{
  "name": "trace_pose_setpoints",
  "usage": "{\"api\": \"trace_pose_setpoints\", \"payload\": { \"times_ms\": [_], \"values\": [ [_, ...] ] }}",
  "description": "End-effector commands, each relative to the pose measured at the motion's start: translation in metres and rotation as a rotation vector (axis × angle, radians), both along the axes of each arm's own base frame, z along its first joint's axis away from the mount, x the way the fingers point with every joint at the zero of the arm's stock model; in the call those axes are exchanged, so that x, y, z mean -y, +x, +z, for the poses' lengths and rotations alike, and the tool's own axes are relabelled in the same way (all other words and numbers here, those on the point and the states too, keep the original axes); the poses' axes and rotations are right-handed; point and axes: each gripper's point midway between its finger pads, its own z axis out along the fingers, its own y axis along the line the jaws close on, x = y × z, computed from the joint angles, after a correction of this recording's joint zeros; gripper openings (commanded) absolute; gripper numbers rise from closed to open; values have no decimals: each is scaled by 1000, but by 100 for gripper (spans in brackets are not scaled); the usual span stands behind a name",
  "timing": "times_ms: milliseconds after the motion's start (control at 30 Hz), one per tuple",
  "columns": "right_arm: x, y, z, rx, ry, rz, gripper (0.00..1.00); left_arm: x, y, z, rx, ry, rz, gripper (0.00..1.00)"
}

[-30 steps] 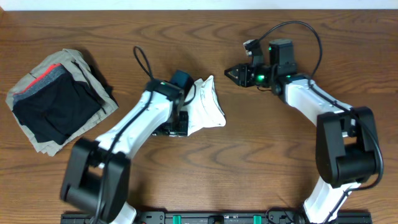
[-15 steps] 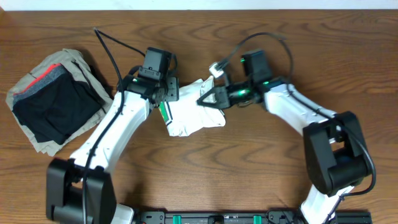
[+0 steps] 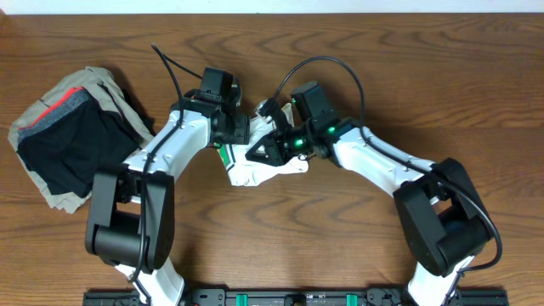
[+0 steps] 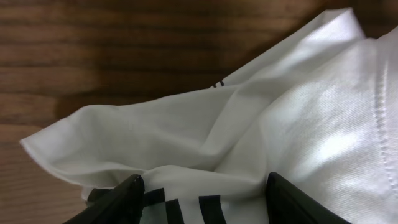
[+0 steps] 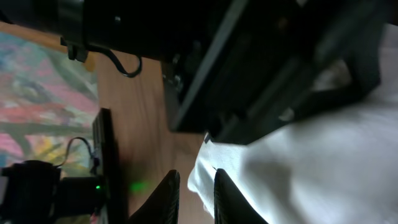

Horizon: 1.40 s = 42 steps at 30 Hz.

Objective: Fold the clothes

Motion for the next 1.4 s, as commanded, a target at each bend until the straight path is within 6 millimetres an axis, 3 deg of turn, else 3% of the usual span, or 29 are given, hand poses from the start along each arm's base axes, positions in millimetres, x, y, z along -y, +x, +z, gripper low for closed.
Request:
{"api": "trace_pose_setpoints", "payload": {
  "times_ms": [0,167,333,567,733,967,1033,1167,1300,1367],
  "values": [
    [-13,-5,-22,-31,-42,-5,17,2,1,-6,-16,-7,-19,63],
    [-26,-26,-52,-190,-49,19,15,-1,-2,-12,-30,8,-15,63],
    [-26,-46,-77,-353,-97,13,7,-10,-3,-19,-36,59,0,64],
    [-19,-42,-92,-408,-179,-77,9,-13,-7,-40,-84,71,3,64],
    [0,-45,-112,-498,-317,-197,8,-20,-8,-66,-127,80,19,63],
    [12,-47,-118,-562,-374,-252,10,-31,-11,-73,-159,84,49,59],
    [6,-43,-110,-531,-309,-204,11,-32,-16,-72,-176,88,50,57],
    [-17,-30,-63,-464,-34,-37,17,-34,-24,-65,-201,94,48,56],
    [-17,-12,-17,-370,114,39,17,-34,-26,-46,-183,90,48,56],
    [-10,-3,3,-320,147,39,17,-34,-19,-26,-128,78,51,56]
  ]
}}
